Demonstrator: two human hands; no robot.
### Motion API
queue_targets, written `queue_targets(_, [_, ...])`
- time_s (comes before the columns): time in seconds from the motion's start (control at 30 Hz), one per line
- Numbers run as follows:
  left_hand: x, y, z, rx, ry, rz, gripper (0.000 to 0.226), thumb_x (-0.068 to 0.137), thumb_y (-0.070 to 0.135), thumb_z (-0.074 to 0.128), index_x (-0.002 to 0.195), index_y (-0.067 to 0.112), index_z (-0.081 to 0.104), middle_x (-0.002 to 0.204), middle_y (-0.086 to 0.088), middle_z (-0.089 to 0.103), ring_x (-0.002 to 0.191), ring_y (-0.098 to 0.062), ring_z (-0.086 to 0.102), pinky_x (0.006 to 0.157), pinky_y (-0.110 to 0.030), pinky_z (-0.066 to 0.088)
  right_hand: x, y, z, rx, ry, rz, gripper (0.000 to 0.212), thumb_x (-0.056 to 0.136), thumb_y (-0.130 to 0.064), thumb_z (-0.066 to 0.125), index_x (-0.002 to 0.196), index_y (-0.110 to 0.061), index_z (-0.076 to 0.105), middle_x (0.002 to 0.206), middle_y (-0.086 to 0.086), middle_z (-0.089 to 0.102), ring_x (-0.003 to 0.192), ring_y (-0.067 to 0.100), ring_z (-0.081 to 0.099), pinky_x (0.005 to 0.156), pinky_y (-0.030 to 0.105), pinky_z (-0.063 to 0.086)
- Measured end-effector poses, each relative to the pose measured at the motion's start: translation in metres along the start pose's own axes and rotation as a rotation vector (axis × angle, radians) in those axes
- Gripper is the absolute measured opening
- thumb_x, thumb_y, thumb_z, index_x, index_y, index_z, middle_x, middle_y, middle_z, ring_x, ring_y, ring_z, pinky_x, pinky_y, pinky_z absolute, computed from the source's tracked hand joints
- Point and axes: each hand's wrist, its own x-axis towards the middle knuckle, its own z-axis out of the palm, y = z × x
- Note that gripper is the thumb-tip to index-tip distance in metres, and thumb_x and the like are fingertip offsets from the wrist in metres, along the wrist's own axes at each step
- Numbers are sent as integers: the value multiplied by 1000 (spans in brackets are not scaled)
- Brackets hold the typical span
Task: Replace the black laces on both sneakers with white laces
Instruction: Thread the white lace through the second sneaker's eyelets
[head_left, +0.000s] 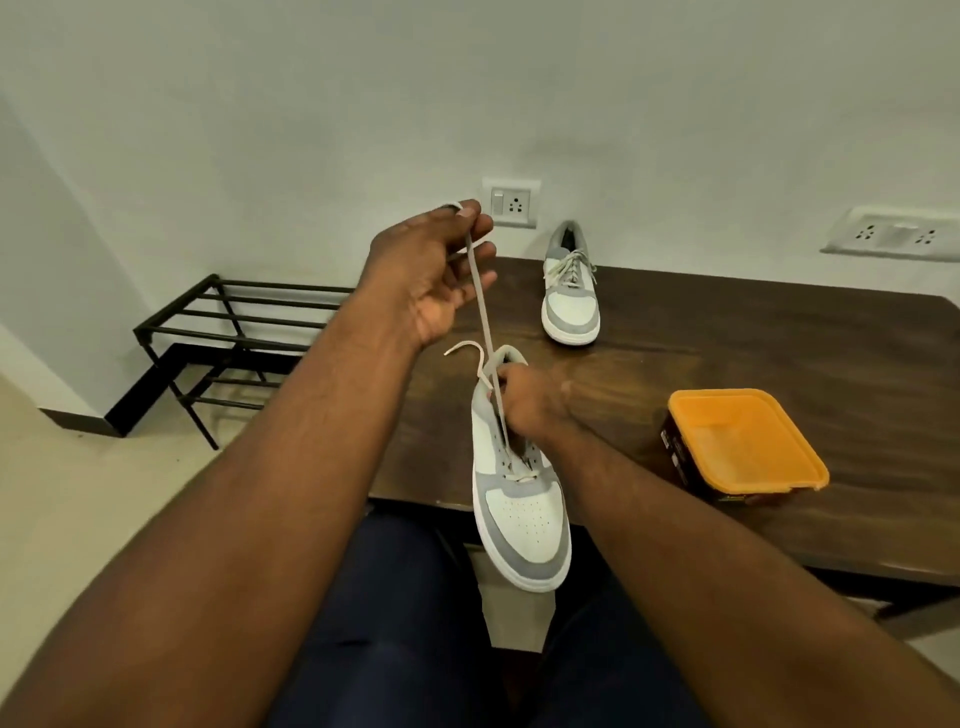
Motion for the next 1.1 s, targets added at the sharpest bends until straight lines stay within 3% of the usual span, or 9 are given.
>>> queue_targets(0.1, [6, 15, 7, 29, 29, 38, 13, 95, 16, 61, 107, 12, 66, 83, 1, 70, 73, -15, 67, 75, -36, 57, 21, 6, 10, 117, -23, 107, 12, 78, -19, 58, 76, -27, 49, 91, 0, 66, 92, 27, 60, 96, 50, 44])
queue_targets(0.17, [8, 22, 10, 41, 48, 58, 16, 95, 18, 62, 108, 11, 68, 82, 0, 70, 73, -16, 67, 74, -36, 59, 21, 2, 6, 211, -29, 129, 14, 75, -15, 61, 75, -25, 50, 85, 0, 64, 85, 25, 61, 89, 43, 49])
queue_targets(0.23, [11, 27, 12, 49, 70, 71, 15, 94, 19, 63, 105, 10, 69, 82, -1, 70, 76, -17, 68, 77, -38, 59, 10, -8, -9, 392, -46, 135, 17, 79, -1, 59, 78, -18, 56, 77, 3, 61, 68, 21, 59, 63, 24, 51])
queue_targets(0.3, [11, 35, 13, 55, 84, 86, 14, 93, 21, 64, 101, 11, 70, 82, -1, 71, 77, -18, 68, 77, -38, 59, 2, -20, -31, 626, -134, 239, 19, 85, 7, 50, 78, -8, 59, 65, 7, 53, 48, 17, 52, 40, 16, 40])
queue_targets(0.4, [13, 45, 13, 63, 104, 105, 12, 92, 22, 66, 97, 12, 72, 81, 0, 71, 77, -18, 69, 72, -35, 58, -8, -32, -74, 915, -228, 311, 15, 92, -6, 53, 98, -19, 58, 59, 1, 51, 47, 11, 48, 51, 21, 36])
queue_targets(0.53, [10, 51, 18, 87, 99, 131, 10, 92, 21, 65, 95, 13, 71, 80, 0, 71, 75, -16, 69, 70, -32, 57, -16, -46, -134, 1052, -110, 138, 25, 96, -12, 56, 118, -22, 58, 67, -1, 62, 50, 9, 46, 55, 27, 43])
queue_targets(0.67, [-3, 55, 29, 79, 84, 152, 9, 92, 17, 64, 95, 10, 69, 78, -1, 70, 75, -16, 68, 68, -30, 56, -37, -75, -194, 1068, 33, -95, 23, 97, -3, 52, 114, -12, 64, 82, 7, 70, 57, 13, 54, 59, 28, 48])
queue_targets(0.9, [-30, 79, 47, 76, 83, 237, 8, 91, 9, 65, 95, 4, 69, 80, -8, 71, 75, -19, 70, 80, -33, 57, -60, -98, -236, 1182, 106, -172, 15, 91, -1, 62, 103, -7, 69, 79, 7, 68, 57, 11, 54, 56, 24, 50])
queue_targets(1.1, [-40, 96, 58, 102, 82, 302, 12, 93, 13, 65, 103, 6, 68, 89, -8, 73, 80, -19, 71, 75, -32, 57, -68, -112, -250, 1223, 268, -271, 25, 84, 2, 69, 107, -5, 69, 91, 15, 73, 71, 20, 66, 78, 33, 59])
